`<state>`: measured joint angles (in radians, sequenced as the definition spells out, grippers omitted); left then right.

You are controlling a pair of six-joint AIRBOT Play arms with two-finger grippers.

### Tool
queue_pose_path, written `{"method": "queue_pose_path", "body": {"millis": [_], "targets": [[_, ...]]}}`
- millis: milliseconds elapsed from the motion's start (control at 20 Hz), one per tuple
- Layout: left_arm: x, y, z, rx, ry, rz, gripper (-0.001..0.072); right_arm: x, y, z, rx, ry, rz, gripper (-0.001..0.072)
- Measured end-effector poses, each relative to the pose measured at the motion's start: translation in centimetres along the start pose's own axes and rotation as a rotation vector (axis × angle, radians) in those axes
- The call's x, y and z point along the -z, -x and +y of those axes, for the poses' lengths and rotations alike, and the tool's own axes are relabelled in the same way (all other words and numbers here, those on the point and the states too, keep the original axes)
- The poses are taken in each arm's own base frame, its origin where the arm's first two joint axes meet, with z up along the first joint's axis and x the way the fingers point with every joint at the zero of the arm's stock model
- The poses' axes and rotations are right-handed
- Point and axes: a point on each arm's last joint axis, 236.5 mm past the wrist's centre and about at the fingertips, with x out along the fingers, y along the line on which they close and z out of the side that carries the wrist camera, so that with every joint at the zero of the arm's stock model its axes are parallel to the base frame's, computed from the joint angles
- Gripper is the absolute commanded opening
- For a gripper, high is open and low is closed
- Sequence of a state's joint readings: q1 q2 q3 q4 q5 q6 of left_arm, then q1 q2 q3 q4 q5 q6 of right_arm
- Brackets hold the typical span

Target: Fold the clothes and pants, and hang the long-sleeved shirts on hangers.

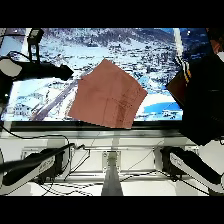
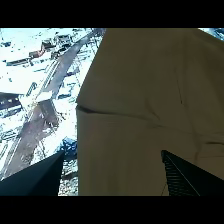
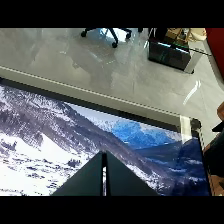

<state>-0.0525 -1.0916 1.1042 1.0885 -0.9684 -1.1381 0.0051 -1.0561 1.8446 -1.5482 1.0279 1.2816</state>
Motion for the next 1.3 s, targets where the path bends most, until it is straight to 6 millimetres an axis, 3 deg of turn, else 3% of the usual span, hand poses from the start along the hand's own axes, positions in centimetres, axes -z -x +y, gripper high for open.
{"method": "queue_pose_path", "body": {"millis": [700, 900, 1000, 1100, 1300], "targets": [[0.0, 0.0, 0.0, 0.0, 0.0, 0.0, 0.0692, 0.0, 0.0, 0.0, -0.001, -0.001, -0.002, 0.0016], [0.0, 0.0, 0.0, -0.001, 0.0, -0.001, 0.0691, -0.5, 0.1, 1.2, -0.053, -0.048, -0.019, 0.0017], [-0.1, -0.1, 0.3, -0.009, -0.001, -0.004, 0.0692, 0.3, -0.1, 1.8, -0.074, -0.068, 0.015, 0.0016], [0.2, -0.4, 1.2, -0.039, -0.018, 0.009, 0.0692, 3.9, -0.7, 2.5, -0.098, -0.079, 0.157, 0.0015], [1.8, -1.0, 3.8, -0.128, -0.083, 0.083, 0.0687, 17.7, -0.8, 6.8, -0.229, -0.105, 0.639, 0.0016]]}}
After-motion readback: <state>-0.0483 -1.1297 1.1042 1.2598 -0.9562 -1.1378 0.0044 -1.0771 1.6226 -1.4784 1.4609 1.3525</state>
